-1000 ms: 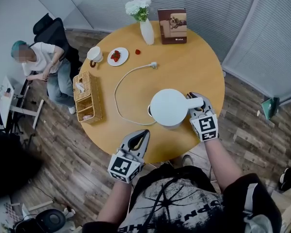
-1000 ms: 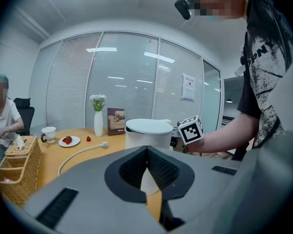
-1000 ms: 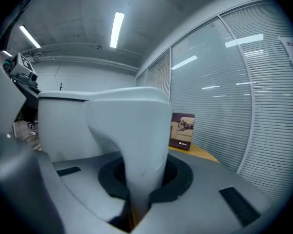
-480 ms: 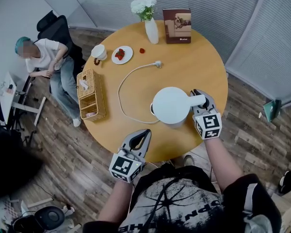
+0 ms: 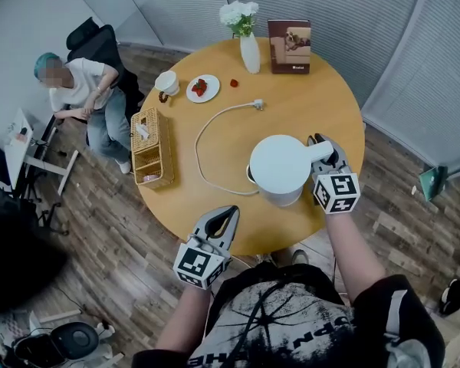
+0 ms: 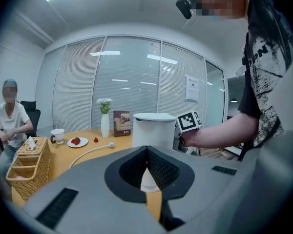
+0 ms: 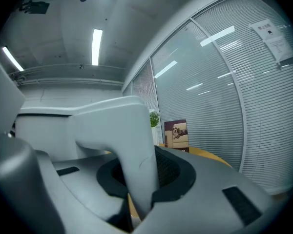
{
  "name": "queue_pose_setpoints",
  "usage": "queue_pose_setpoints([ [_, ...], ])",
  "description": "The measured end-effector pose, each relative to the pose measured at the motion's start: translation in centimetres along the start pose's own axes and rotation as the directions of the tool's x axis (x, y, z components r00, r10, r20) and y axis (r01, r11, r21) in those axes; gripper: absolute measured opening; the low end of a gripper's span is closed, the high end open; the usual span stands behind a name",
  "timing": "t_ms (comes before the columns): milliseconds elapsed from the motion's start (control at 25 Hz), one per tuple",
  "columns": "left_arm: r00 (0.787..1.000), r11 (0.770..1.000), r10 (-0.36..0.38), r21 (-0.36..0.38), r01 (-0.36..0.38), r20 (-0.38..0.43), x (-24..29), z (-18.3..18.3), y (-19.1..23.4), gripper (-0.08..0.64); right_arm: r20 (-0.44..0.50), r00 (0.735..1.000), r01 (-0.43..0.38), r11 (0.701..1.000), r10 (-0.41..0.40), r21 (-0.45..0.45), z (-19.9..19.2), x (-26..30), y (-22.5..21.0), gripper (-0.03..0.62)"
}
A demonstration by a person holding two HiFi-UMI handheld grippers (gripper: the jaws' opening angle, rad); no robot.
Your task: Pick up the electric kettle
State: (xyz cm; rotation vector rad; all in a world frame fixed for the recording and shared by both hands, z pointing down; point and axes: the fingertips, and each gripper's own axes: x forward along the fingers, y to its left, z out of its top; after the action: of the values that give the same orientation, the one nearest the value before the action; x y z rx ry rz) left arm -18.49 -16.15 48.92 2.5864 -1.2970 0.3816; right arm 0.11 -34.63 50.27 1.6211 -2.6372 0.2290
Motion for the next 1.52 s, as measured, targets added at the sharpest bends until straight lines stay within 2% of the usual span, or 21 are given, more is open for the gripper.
queue_pose_setpoints([
  [160, 1.000, 1.000, 0.008, 0.003, -0.008, 0.023, -0.3, 0.6, -0.1, -0.002, 0.023, 1.000, 0.013, 0.999, -0.014, 0.034, 1.3, -0.5, -0.7, 0.067],
  [480, 0.998, 1.000, 0.007, 0.006, -0.008, 0.070, -0.3, 1.8, -1.2, -0.002, 0.041, 0.998, 0.048, 0.999, -0.048, 0.006, 3.4, -2.6, -2.7, 0.069],
  [720, 0.996, 1.000, -0.012, 0.011, 0.011, 0.084, 0.1, 2.5, -2.8, -0.002, 0.046, 0.998, 0.046, 0.999, -0.047, 0.026, 3.5, -4.7, -4.0, 0.069],
  [1040, 0.994, 0.997, -0.072, 0.035, 0.070, 0.080, 1.9, 3.0, -6.0, -0.002, 0.042, 0.994, 0.098, 0.995, -0.099, 0.027, 3.1, -8.6, -7.4, 0.070],
  [1520, 0.983, 0.981, -0.182, 0.069, 0.179, 0.035, 6.3, 3.4, -10.7, -0.002, 0.038, 0.975, 0.215, 0.975, -0.218, 0.053, 2.4, -13.5, -15.1, 0.075],
])
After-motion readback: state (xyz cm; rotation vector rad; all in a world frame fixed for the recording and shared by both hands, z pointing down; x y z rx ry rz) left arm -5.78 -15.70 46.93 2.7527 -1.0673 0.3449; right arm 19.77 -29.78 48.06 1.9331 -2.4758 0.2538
